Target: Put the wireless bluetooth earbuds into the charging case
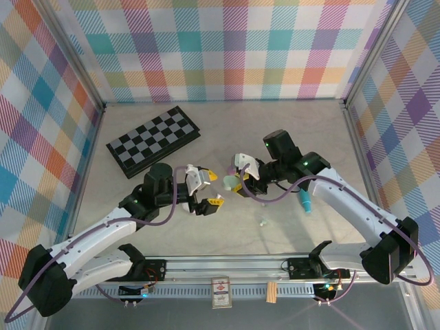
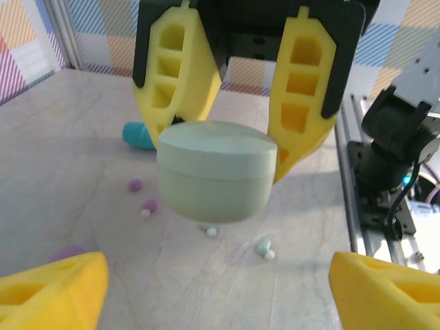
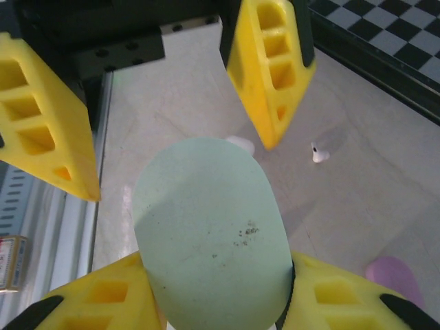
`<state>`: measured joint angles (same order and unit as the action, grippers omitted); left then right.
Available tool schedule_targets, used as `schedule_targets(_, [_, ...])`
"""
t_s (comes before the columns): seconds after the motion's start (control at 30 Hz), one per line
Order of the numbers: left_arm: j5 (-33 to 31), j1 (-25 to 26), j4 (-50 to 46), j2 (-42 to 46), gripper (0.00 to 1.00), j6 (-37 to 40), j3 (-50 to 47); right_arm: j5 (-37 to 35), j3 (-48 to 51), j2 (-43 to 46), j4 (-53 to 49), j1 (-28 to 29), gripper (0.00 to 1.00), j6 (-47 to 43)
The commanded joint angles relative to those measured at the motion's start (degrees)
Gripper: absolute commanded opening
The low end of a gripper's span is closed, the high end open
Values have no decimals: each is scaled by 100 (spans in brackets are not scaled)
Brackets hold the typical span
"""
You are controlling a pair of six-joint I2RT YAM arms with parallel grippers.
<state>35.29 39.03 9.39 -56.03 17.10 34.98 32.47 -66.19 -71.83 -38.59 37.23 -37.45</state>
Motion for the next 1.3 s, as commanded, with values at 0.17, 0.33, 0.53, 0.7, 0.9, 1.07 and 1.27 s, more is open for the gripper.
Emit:
schedule_targets(0.17, [232,87,845,-129,65,-197,92,629,-125,-66,285,1,36,237])
schedule_targets(0.33, [249,105,959,-210,57,-283,131,689,-96,-84,488,-3,35,230])
schedule_targets(0.53, [333,123,977,-245,52,-345,202,730,-122,-155,498,-4,35,171])
schedule_targets(0.7, [408,134,977,-243,50,-401,253,700,-122,-200,433,-5,35,116])
schedule_targets(0.9, [461,158,977,-292,45,-406,306,658,-102,-217,388,-1,34,54])
schedule_targets(1.07, [504,176,960,-336,43,-409,341,664,-78,-230,335,-6,34,19])
schedule_targets(1.27, [504,191,936,-356,43,-403,373,620,-69,-279,256,-5,34,-43])
